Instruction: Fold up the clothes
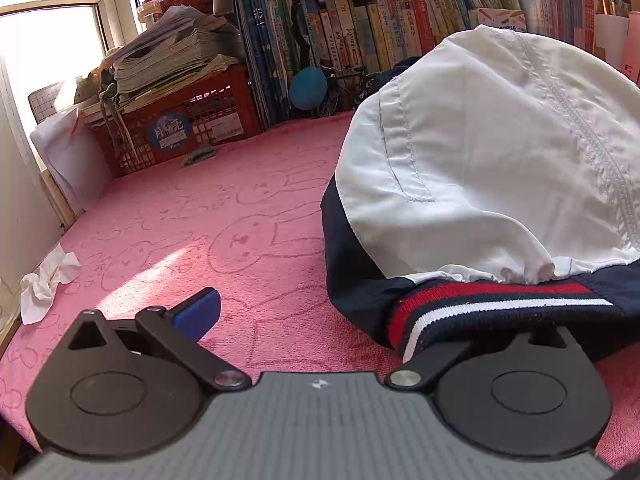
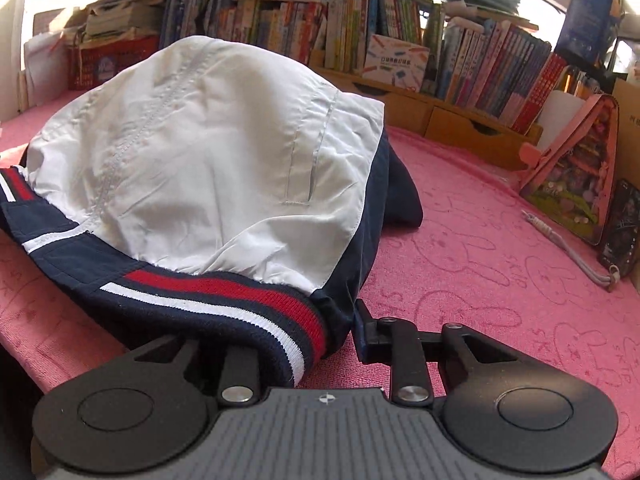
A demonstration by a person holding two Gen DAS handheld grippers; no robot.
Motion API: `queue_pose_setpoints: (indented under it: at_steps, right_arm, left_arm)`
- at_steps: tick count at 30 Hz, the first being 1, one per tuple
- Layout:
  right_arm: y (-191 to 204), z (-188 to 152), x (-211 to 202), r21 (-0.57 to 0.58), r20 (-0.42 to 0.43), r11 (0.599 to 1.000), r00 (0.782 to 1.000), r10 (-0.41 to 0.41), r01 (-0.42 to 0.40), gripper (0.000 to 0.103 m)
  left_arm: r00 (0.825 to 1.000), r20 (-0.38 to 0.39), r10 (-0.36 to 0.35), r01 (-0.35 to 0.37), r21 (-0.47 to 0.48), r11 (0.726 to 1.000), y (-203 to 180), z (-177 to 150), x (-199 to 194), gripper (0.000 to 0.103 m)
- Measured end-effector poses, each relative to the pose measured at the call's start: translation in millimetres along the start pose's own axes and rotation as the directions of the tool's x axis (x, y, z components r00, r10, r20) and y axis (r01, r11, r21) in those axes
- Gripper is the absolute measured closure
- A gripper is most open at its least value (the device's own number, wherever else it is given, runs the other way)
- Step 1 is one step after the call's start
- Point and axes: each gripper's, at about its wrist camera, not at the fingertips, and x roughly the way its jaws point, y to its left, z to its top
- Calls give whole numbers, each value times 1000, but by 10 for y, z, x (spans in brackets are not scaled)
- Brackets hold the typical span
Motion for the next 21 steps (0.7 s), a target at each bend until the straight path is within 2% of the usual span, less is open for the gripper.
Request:
queue_pose_setpoints:
  at_steps: [13, 15, 16, 18, 21]
  right_arm:
    - [22, -51, 23, 32, 17, 999, 1000, -14, 13, 75]
    - [19, -60, 22, 37, 24, 999, 1000, -16, 15, 74]
    - [18, -64, 23, 40, 29, 999, 999, -18, 16, 74]
    - [14, -75, 27, 49, 39, 999, 999, -20, 18, 74]
    - [12, -78, 25, 55, 41, 998, 999, -21, 19, 73]
  left_arm:
    - [999, -27, -37, 35, -72, 997, 33, 5, 36, 1]
    - [995, -2, -99, 98, -102, 990, 49, -24, 28, 14]
    - [990, 17, -140, 141, -123, 982, 63, -50, 24, 17]
    - [975, 66, -212, 220, -169, 961, 87, -117, 20, 16]
    - [968, 92, -234, 246, -153, 957, 49, -139, 4, 16]
